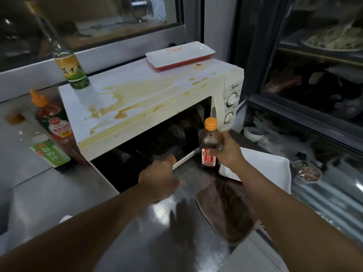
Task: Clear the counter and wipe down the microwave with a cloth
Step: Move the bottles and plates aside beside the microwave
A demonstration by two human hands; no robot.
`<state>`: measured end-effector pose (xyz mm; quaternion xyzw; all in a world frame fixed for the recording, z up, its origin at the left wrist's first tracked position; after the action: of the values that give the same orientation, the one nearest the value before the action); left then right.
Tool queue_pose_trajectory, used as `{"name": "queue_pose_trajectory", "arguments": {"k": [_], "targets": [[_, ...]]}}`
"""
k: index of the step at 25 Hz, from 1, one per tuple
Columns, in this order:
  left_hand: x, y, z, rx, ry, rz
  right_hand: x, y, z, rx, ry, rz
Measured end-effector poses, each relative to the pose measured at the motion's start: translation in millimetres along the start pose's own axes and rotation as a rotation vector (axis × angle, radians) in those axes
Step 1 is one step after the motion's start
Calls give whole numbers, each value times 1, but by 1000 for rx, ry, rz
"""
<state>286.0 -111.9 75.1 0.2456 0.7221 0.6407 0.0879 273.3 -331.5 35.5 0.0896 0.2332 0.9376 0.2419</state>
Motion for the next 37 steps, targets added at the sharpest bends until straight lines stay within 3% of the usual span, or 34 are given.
{"name": "queue_pose_trajectory", "arguments": {"k": [12,21,27,37], "targets": [[44,21,25,79,-36,-83,60,-4,34,-50,46,-2],[120,63,84,129,-130,-98,159,-6,122,-112,118,-26],[167,111,136,189,-126,-198,217,-18,192,-111,202,-31],[159,192,189,185,-94,-331,230,-31,296,-104,311,-91]]}}
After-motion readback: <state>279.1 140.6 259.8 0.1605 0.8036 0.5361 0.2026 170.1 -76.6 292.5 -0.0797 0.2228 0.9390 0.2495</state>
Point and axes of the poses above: each hand's wrist, its own x-axis away from the middle knuckle, its own y-axis out of the back of the hand, z = x × y, the point moved 4 cm from there along -x, towards the middle knuckle, and after that the axes turned 5 degrees about -x, right-handed, at the moved point
